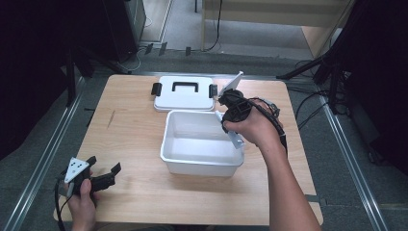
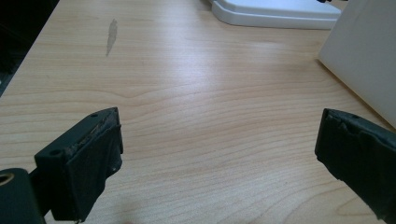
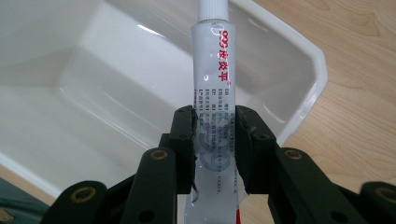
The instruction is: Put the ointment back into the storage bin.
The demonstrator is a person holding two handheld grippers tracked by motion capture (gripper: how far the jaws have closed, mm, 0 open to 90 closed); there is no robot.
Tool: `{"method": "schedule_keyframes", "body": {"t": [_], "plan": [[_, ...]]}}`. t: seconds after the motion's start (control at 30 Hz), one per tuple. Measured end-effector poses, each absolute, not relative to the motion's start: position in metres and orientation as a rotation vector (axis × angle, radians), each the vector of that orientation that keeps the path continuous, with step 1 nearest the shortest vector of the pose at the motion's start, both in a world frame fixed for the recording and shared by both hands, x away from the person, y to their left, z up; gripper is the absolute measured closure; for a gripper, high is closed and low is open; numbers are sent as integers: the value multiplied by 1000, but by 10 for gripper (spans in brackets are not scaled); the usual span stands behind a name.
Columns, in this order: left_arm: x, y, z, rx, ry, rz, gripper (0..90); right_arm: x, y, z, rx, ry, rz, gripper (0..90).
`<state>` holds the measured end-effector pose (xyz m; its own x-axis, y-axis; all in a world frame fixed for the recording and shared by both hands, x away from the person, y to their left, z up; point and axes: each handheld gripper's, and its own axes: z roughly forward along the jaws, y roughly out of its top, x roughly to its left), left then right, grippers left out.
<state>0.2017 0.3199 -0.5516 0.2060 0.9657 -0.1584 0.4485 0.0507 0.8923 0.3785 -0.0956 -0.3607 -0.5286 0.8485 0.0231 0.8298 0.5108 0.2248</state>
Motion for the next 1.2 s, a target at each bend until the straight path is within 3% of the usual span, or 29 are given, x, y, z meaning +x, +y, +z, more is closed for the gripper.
{"method": "schedule_keyframes", "body": {"t": [1.2], "plan": [[202,320,-552,1552,1388,695,17,392,-85,-434,1472,2705,215,719]]}}
